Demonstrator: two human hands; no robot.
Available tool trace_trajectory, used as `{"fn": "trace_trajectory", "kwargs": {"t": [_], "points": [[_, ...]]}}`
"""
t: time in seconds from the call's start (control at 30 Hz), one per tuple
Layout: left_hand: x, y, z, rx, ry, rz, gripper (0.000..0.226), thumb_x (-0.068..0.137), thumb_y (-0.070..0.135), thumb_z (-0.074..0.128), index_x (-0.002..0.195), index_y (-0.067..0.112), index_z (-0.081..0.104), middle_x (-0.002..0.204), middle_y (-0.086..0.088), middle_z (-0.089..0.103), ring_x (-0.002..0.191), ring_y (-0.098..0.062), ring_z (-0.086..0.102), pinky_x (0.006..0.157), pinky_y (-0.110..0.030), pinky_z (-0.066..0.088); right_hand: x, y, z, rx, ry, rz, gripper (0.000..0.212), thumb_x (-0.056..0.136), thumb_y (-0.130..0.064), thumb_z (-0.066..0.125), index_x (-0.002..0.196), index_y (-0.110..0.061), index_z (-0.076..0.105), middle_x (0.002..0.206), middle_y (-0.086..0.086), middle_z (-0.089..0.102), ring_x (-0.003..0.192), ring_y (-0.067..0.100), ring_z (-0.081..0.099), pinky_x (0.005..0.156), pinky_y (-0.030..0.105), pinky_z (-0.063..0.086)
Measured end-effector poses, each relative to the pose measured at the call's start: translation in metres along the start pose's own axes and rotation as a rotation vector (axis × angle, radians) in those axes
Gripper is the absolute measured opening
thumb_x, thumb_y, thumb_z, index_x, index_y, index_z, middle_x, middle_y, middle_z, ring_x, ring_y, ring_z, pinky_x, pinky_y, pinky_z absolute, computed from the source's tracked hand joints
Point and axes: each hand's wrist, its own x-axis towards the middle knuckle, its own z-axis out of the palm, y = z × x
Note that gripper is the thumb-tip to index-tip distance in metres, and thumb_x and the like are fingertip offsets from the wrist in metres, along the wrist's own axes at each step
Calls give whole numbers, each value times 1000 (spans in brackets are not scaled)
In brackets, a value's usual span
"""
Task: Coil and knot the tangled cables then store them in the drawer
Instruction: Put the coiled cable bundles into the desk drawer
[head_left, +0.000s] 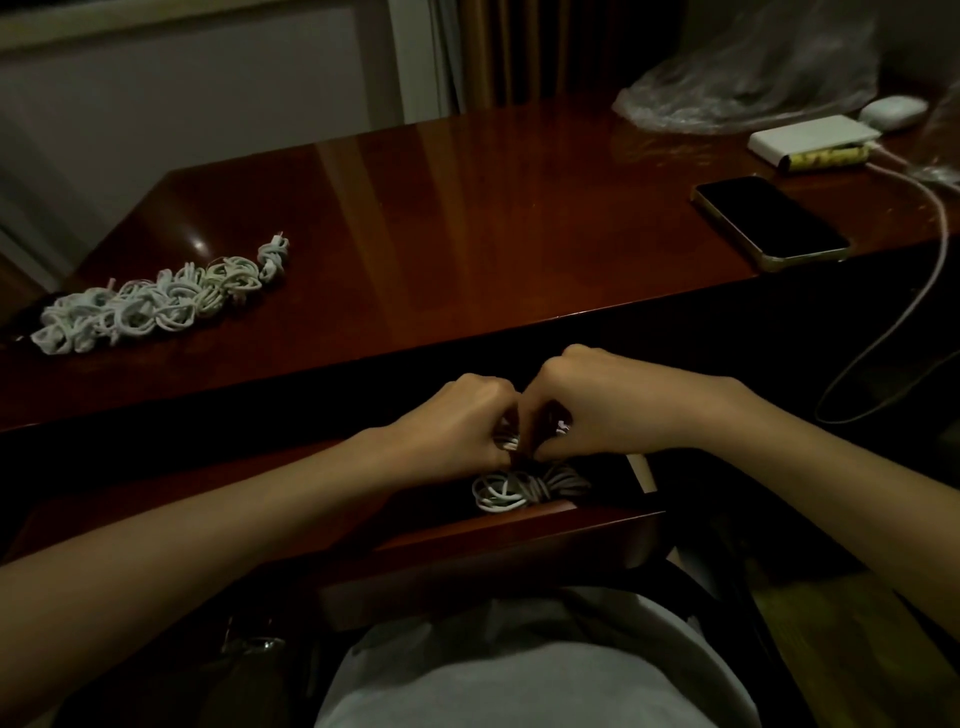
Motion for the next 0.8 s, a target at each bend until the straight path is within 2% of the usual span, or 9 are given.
{"fn": "trace_trajectory", "kwargs": {"t": [0.2, 0.27, 0.33, 0.4, 0.5, 0.6, 0.67, 0.77, 0.8], "points": [[-1, 0, -9, -3, -57, -56, 22, 85, 26, 71, 93, 6, 67, 80, -4, 68, 69, -14, 63, 64, -34, 52, 10, -3, -9, -14, 78, -40, 8, 85, -13, 70, 89, -19, 74, 78, -12, 66, 74, -1, 63, 70, 19, 53], [-5, 0, -17, 1, -45, -70, 24, 86, 30, 71, 90, 6, 66, 73, -1, 65, 63, -13, 59, 58, -27, 48, 14, -7, -13, -29, 90, -67, 6, 86, -15, 70, 87, -20, 74, 75, -13, 65, 72, -2, 62, 67, 19, 52], [-11, -2, -26, 0, -38, -98, 31, 86, 34, 70, 84, 4, 64, 67, -2, 60, 57, -17, 54, 52, -29, 42, 22, -13, -18, -55, 101, -100, 5, 86, -18, 70, 86, -21, 74, 72, -14, 64, 71, -3, 60, 62, 19, 51], [-17, -6, -39, -7, -40, -155, 34, 86, 35, 70, 82, 2, 63, 66, -4, 59, 55, -19, 53, 51, -31, 41, 34, -20, -24, -85, 109, -135, 5, 85, -19, 71, 87, -22, 74, 76, -13, 66, 71, 0, 61, 64, 23, 53], [-32, -14, -65, 17, -4, -235, 29, 84, 34, 72, 81, 6, 65, 66, 0, 60, 56, -14, 56, 48, -27, 41, 56, -36, -35, -92, 117, -199, 6, 84, -20, 71, 88, -23, 74, 78, -13, 66, 73, 1, 61, 66, 29, 55], [-52, -27, -92, 32, 72, -305, 21, 84, 29, 73, 87, 9, 71, 73, 1, 67, 64, -11, 61, 55, -27, 46, 83, -51, -46, -87, 139, -249, 5, 84, -21, 71, 87, -25, 73, 79, -13, 65, 75, 0, 60, 69, 30, 55], [-68, -39, -109, 64, 145, -352, 15, 84, 24, 73, 95, 15, 75, 84, 5, 72, 74, -3, 65, 68, -23, 51, 104, -60, -50, -95, 163, -266, 6, 84, -23, 70, 89, -26, 72, 83, -12, 66, 80, 3, 61, 73, 33, 55], [-86, -61, -130, 141, 309, -431, 15, 84, 25, 72, 97, 18, 76, 95, 7, 74, 80, 3, 63, 72, -6, 43, 140, -69, -54, -149, 202, -272, 7, 85, -22, 69, 92, -21, 71, 86, -7, 66, 83, 11, 63, 75, 37, 56], [-90, -68, -136, 178, 367, -474, 15, 85, 26, 72, 97, 17, 76, 95, 6, 74, 81, 2, 63, 72, -5, 42, 153, -71, -55, -169, 217, -267, 8, 86, -20, 68, 93, -19, 71, 88, -4, 67, 84, 14, 64, 75, 39, 56]]}}
